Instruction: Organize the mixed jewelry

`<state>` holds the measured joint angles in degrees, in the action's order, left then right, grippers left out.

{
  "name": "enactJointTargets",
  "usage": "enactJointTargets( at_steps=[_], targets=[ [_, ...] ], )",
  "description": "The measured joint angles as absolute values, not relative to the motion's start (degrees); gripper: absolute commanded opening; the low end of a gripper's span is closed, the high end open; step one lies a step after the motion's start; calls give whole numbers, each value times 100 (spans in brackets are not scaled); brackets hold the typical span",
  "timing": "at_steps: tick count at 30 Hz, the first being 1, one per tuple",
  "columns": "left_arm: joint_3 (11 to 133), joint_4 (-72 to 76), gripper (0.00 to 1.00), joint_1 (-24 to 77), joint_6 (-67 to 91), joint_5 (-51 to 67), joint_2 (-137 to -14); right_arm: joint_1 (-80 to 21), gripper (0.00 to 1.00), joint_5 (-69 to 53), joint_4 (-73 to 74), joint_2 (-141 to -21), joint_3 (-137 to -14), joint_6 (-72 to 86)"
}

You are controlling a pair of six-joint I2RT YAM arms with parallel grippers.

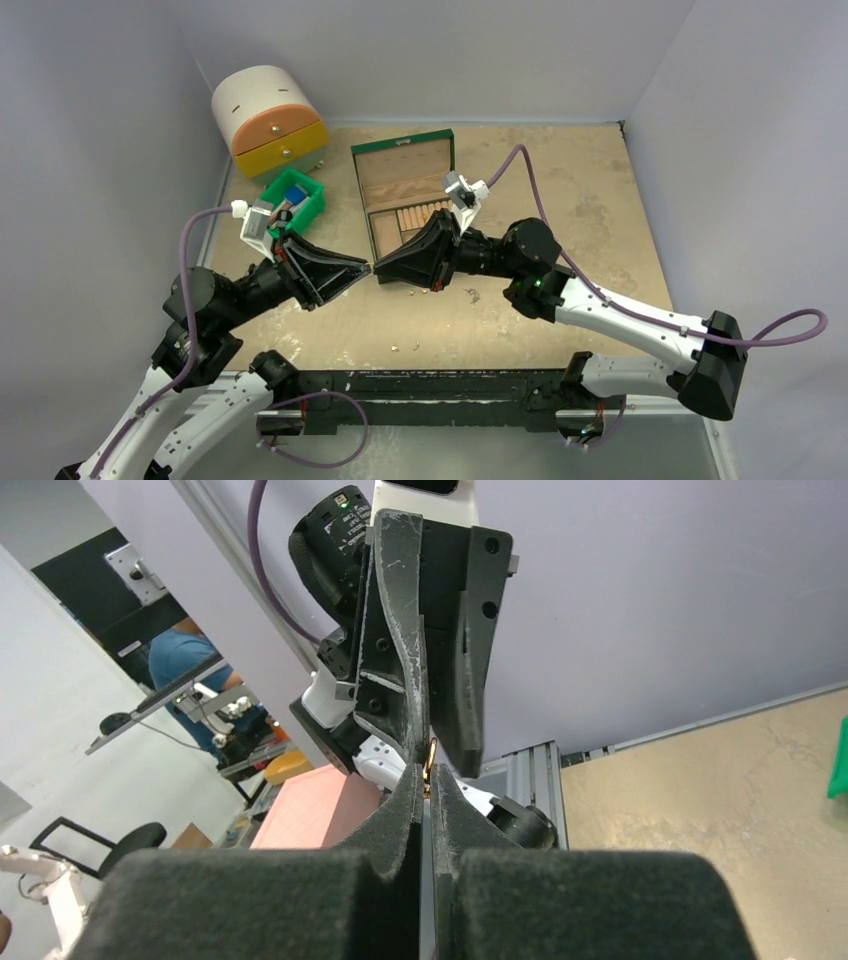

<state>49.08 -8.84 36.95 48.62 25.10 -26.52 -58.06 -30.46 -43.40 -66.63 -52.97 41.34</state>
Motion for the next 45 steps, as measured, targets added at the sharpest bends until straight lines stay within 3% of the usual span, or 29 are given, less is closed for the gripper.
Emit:
enactJointTargets(
  at_steps=[3,6,17,26,45],
  targets=[
    [5006,-1249,48,3715,4737,2167,-2655,-5806,0,-2934,-4150,-6576,-5297,4051],
    [5183,-1688,56,3717,4545,1651,-2630,-5806,0,-2746,-3763,-6390,-5301,3837],
    [5548,-3026,58,3717,3841,-355,-2279,-5760,0,-886,-749,-6265,-6477,2375],
    [5487,-3603,59,3717,3428,-1343,-2274,-5078,0,620,1216,-7229,-7194,1575],
    [4687,-3712,60,3717,3183,-2220,-2036,-4080,0,790,1719,-9397,-7579,1402]
  ],
)
